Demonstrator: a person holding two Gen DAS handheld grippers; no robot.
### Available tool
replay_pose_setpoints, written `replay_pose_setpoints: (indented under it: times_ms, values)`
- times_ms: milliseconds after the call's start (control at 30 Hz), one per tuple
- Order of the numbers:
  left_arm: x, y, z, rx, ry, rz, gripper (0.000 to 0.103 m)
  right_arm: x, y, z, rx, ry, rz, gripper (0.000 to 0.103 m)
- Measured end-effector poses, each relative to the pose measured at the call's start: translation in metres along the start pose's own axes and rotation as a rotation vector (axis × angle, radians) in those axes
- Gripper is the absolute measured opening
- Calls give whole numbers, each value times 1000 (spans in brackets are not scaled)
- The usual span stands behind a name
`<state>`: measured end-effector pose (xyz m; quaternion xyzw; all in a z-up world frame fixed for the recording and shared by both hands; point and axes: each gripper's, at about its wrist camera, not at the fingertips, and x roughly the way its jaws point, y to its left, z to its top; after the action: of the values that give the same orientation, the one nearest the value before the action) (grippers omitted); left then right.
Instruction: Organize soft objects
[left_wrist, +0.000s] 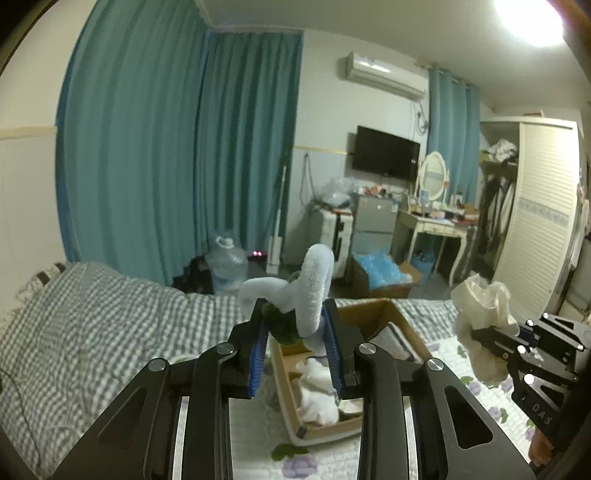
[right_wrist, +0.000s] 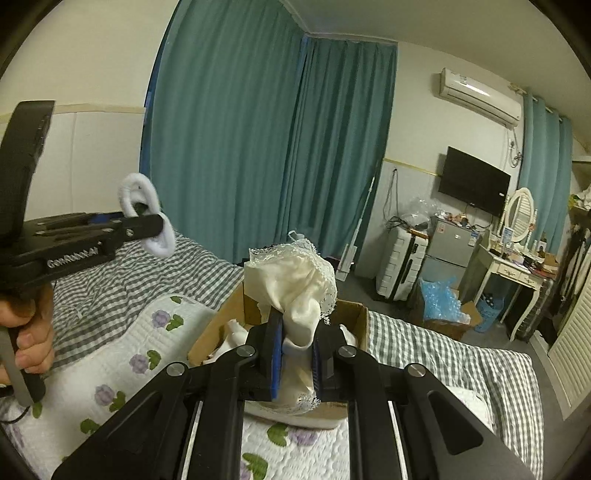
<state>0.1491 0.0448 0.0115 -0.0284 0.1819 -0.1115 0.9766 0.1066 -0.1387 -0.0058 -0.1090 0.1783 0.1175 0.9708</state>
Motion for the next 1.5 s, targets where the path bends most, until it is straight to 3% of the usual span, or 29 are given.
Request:
replay_pose_setpoints:
  times_ms: [267,567,700,833,1000,1100,1200,1267,1433,1500]
  values:
    - [60,-11,-16,10,93,-4,29,54,-8,-12,-4,43,19,12]
    - [137,-28,-48,50,256,15,30,126,-15,-40,15,135,27,12]
    - [157,-38,-58,93,296,15,30,153,-22,-52,32,188,33,13]
    - [175,-37,-67,62,367,12,31,172,-22,-65,27,245,44,13]
    - [176,-40,-69,82,396,47,35,184,-20,-75,34,284,73,15]
    - [174,-42,-69,78,397,49,36,183,-15,-76,18,288,67,22]
    - [172,-40,-66,54,400,33,37,178,-14,-75,23,279,76,38]
    - [168,-37,-63,19,399,1,38,171,-13,-72,10,250,59,55]
    - [149,-34,-46,-2,358,-26,39,153,-19,-59,24,193,24,60]
    - [139,-34,-38,-4,334,-27,51,145,-21,-53,31,174,15,60]
